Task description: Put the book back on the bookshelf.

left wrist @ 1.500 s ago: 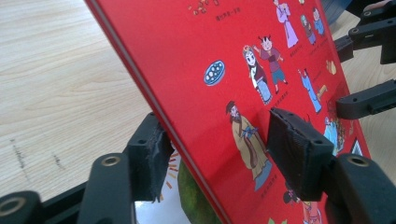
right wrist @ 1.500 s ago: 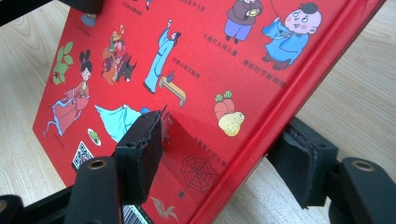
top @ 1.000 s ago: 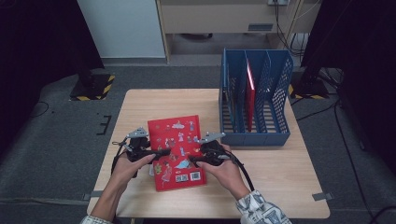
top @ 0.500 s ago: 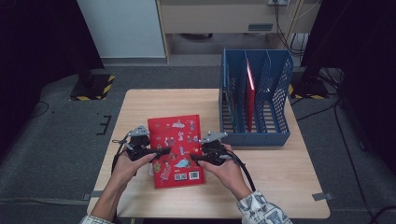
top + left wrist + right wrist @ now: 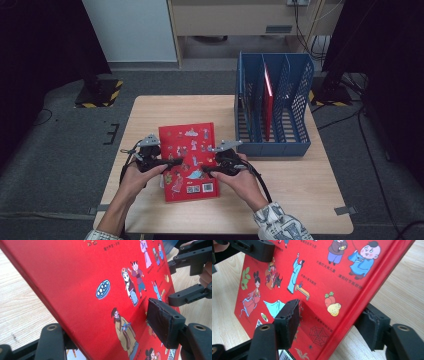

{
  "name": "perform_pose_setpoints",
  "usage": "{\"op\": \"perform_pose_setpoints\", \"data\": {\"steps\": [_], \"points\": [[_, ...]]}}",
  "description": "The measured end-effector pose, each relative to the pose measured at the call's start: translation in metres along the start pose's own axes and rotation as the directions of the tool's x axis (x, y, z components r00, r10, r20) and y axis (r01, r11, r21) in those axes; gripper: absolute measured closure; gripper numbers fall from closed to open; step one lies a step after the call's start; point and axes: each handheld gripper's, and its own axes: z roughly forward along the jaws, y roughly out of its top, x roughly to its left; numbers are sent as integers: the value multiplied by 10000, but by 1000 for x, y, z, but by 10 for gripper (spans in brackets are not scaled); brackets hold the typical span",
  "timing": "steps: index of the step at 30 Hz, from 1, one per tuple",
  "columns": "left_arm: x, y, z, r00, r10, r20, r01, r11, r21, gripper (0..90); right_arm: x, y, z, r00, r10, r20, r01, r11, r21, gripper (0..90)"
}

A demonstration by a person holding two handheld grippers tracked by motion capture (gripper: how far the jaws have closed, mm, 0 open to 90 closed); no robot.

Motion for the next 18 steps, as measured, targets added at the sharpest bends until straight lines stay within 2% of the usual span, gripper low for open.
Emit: {"op": "perform_pose_setpoints", "data": {"steps": [9, 18], "points": [[-1, 0, 0, 9999, 150, -51, -150, 9999, -15, 334, -2, 1, 5, 9999, 53, -102, -52, 9999, 114, 332], [-2, 1, 0, 9994, 308, -124, -308, 9995, -10, 335, -2, 1, 9, 9994, 309, -145, -305, 9992, 264, 280]]}}
